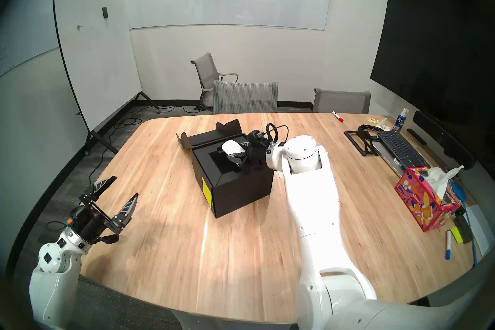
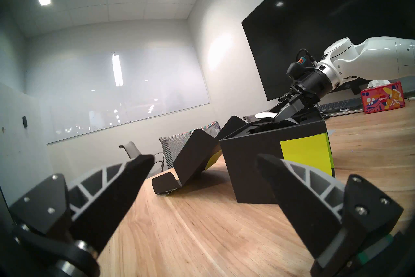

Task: Open the box and place the mouse inside

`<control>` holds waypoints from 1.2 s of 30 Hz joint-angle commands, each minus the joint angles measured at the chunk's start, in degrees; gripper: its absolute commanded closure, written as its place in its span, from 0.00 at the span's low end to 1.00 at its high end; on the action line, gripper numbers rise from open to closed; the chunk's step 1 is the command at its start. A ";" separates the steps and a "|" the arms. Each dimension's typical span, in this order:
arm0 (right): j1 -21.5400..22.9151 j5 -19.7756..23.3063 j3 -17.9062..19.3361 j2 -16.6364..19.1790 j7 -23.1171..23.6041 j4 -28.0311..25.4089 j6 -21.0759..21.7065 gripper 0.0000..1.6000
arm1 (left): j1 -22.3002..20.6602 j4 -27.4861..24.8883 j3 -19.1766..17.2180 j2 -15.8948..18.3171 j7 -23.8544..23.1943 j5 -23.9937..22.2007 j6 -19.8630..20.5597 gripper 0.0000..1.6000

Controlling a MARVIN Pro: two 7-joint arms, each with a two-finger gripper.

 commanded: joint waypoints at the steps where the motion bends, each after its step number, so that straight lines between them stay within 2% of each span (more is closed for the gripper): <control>1: 3.66 -0.58 -0.18 0.12 -1.12 2.06 -0.60 1.00 | 0.00 -0.88 -0.12 0.13 -0.14 0.02 -0.30 0.00; 10: 4.26 -1.64 -0.87 0.74 -1.62 4.73 -1.26 1.00 | 0.01 -0.90 -0.13 0.12 -0.14 0.03 -0.30 0.00; 11: 4.19 -1.74 -0.77 0.67 -1.86 4.67 -1.31 0.77 | 0.01 -0.90 -0.13 0.12 -0.14 0.03 -0.30 0.00; 12: 4.20 -1.75 -0.63 0.71 -1.80 4.69 -1.44 0.00 | 0.01 -0.90 -0.13 0.12 -0.14 0.03 -0.30 0.00; 24: 4.01 -0.75 1.22 1.33 -1.16 3.23 -2.50 0.00 | 0.00 -0.88 -0.12 0.13 -0.14 0.02 -0.30 0.00; 36: 1.03 1.97 4.97 1.93 1.97 -4.75 -2.39 0.00 | -0.02 -0.86 -0.12 0.13 -0.15 0.02 -0.30 0.00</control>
